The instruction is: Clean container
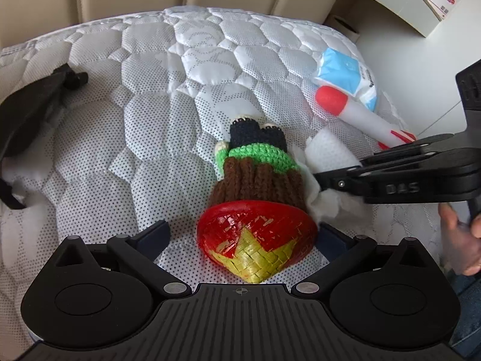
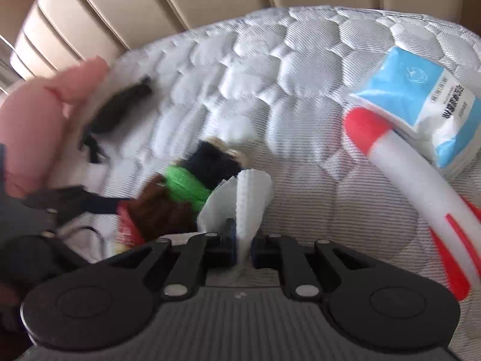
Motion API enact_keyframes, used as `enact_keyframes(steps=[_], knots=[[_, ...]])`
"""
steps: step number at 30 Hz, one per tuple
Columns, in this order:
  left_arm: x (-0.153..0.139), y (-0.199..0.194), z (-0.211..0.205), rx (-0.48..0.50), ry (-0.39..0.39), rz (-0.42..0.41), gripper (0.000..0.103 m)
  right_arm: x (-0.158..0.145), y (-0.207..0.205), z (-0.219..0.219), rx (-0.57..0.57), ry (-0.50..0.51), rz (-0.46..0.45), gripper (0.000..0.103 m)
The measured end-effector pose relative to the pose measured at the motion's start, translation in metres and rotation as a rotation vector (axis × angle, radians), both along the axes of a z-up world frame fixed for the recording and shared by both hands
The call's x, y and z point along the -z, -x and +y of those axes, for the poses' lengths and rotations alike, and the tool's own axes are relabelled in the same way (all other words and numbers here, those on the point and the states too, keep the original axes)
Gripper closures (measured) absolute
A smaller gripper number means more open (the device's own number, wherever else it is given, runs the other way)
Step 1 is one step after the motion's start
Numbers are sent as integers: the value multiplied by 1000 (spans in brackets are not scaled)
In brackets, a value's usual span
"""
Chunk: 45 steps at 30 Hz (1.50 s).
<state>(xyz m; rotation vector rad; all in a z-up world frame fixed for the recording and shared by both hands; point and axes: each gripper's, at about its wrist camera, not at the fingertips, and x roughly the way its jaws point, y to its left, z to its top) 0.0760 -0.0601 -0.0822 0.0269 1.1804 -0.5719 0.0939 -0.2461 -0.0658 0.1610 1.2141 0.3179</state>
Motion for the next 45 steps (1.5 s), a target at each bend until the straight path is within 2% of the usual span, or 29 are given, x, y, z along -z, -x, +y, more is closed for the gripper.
enact_keyframes(steps=[3,6,9,12,15,17,18,22,25,27,31,34,37,42,45], knots=[[-3,2,1,-16,4,-22,0,2,1,-7,18,23,6,92],[-16,3,9,-67,87,-7,0,-9,6,-16,65,16,-28,92],[-46,-1,17,-138,168,0,0,-25,7,-23,96,-47,-59,92],[-89,-4,24,-234,211,8,0,-41,8,-26,114,-101,-80,92],[-136,-12,28,-339,172,60,0,-55,13,-33,118,-157,-104,92],[-165,-14,31,-390,113,96,0,-62,20,-40,90,-179,-125,89],[-180,-11,32,-393,91,84,0,-63,23,-43,74,-177,-129,89],[-227,19,32,-371,-9,-23,0,-43,31,-65,53,-144,-93,89],[-254,48,32,-358,-11,-61,0,-20,31,-86,94,-108,-30,89],[-270,70,28,-313,-33,-94,0,-11,29,-95,136,-97,6,89],[-291,110,15,-198,-119,-247,0,-26,31,-88,150,-177,-30,89],[-297,131,18,-155,-77,-320,0,-51,45,-71,97,-186,-107,89],[-297,149,30,-163,-20,-339,0,-72,63,-61,98,-155,-160,89],[-318,164,67,-273,130,-358,0,-124,98,-66,144,-263,-267,89],[-339,169,91,-368,228,-355,0,-159,116,-76,168,-278,-323,89]])
